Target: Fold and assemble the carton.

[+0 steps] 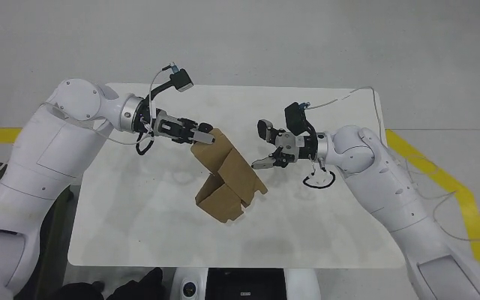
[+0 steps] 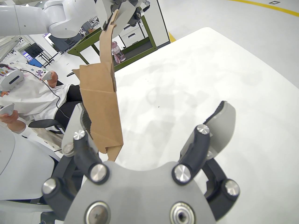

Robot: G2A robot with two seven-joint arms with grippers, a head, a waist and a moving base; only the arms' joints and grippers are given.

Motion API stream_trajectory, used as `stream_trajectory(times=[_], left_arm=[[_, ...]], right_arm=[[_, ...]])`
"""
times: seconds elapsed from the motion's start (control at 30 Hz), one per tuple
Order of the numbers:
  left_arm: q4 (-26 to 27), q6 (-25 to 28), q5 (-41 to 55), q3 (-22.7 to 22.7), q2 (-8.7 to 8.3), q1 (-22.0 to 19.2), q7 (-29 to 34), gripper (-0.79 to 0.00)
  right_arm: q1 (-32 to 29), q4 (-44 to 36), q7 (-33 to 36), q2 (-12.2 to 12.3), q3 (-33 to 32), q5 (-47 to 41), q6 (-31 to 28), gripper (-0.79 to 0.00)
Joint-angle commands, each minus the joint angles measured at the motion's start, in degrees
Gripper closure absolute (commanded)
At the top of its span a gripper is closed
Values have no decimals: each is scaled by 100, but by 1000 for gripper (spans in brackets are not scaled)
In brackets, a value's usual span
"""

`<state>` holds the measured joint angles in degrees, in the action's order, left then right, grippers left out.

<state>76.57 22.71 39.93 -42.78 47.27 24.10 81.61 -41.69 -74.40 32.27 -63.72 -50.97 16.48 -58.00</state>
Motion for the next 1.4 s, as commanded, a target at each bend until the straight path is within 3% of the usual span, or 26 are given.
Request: stream_trajectory(times=[0.0,0.27,0.6,0.67,0.9,1.27,1.33,1.37], left_arm=[[0,0,0,0,0,0,0,0],[271,-117,-247,-60,3,160,-128,0],[208,-109,-348,38,156,87,43,0],[161,-101,-351,43,185,61,81,0],[90,-162,-462,35,249,-6,158,0],[123,-139,-632,-45,281,9,136,0],[143,-117,-713,-70,280,2,114,-360],[150,-110,-727,-84,279,5,106,-785]], right_arm=[[0,0,0,0,0,0,0,-785],[19,-172,12,-76,277,-19,23,-785],[493,110,364,-274,953,-503,0,-785],[558,149,488,-296,1072,-657,0,-409],[742,258,876,-347,1385,-1171,0,0],[876,352,1093,-393,1563,-1501,0,0],[889,375,1107,-400,1577,-1539,0,0],[892,378,1110,-404,1584,-1563,0,0]])
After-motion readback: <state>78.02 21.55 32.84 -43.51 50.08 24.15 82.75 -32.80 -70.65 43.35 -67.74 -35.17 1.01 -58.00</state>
